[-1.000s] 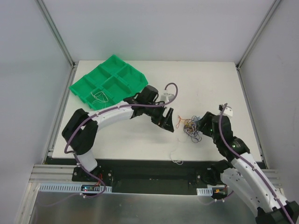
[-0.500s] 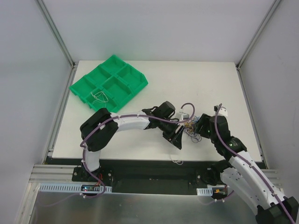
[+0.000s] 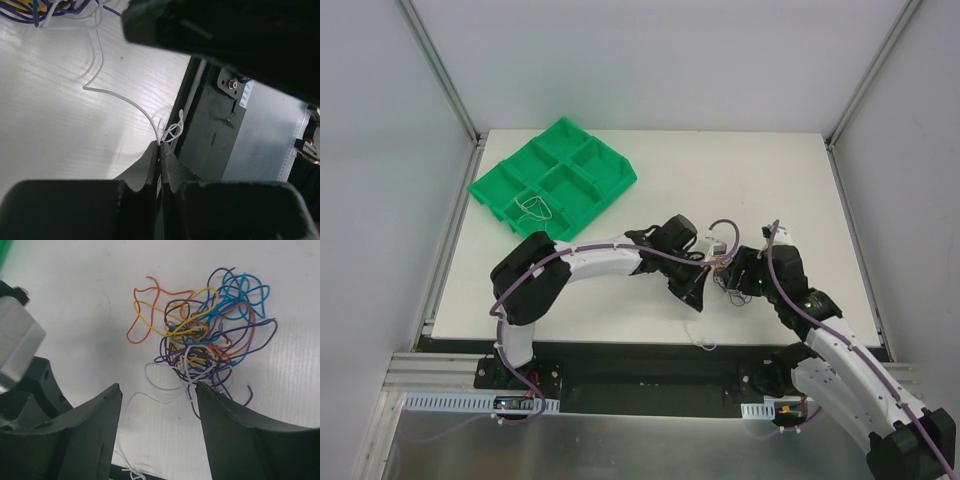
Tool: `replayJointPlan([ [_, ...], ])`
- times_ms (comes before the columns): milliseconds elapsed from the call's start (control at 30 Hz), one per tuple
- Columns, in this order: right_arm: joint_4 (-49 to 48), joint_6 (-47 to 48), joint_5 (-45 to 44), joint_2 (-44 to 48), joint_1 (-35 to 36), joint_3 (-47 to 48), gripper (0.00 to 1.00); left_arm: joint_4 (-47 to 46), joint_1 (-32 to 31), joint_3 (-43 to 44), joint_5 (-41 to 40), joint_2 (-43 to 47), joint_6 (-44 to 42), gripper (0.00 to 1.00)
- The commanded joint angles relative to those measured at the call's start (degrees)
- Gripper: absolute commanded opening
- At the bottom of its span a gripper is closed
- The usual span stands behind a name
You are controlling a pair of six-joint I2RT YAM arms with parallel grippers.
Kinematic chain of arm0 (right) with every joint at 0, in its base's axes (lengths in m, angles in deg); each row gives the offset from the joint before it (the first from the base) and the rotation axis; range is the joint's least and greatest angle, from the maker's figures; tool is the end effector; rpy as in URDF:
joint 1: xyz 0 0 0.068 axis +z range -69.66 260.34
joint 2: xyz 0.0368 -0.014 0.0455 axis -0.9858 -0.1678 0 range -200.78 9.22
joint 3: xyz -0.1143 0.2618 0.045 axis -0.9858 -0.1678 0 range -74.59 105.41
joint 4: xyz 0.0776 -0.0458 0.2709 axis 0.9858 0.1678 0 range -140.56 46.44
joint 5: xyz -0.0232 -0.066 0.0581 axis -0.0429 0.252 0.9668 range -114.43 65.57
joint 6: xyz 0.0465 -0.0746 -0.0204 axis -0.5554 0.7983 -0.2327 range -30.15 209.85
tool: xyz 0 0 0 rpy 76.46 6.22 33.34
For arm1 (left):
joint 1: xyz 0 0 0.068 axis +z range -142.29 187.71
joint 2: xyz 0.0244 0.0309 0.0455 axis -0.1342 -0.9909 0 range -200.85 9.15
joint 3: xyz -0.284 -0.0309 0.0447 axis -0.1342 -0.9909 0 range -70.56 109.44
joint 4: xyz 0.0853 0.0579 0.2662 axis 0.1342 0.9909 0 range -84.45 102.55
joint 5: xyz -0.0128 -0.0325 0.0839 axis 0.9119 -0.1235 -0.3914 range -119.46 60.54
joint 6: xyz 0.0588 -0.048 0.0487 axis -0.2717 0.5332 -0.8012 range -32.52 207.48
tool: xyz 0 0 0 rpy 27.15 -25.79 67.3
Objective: Untangle the cables
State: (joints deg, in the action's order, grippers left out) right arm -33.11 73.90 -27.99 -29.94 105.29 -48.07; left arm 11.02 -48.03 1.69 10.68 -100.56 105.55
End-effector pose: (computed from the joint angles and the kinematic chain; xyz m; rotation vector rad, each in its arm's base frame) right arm 0.1951 0.0853 0.2128 -0.1283 2.1121 0.3644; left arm 0.2190 -0.4137 0.1687 1.1976 2.2641 -1.4005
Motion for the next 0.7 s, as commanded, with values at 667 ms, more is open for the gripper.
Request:
replayJointPlan([
  [667,-12.4,7.4,17.7,-16.5,6.3,1.3,0.61,2.8,13.6,1.4,4.7,11.7,-1.2,0.0],
])
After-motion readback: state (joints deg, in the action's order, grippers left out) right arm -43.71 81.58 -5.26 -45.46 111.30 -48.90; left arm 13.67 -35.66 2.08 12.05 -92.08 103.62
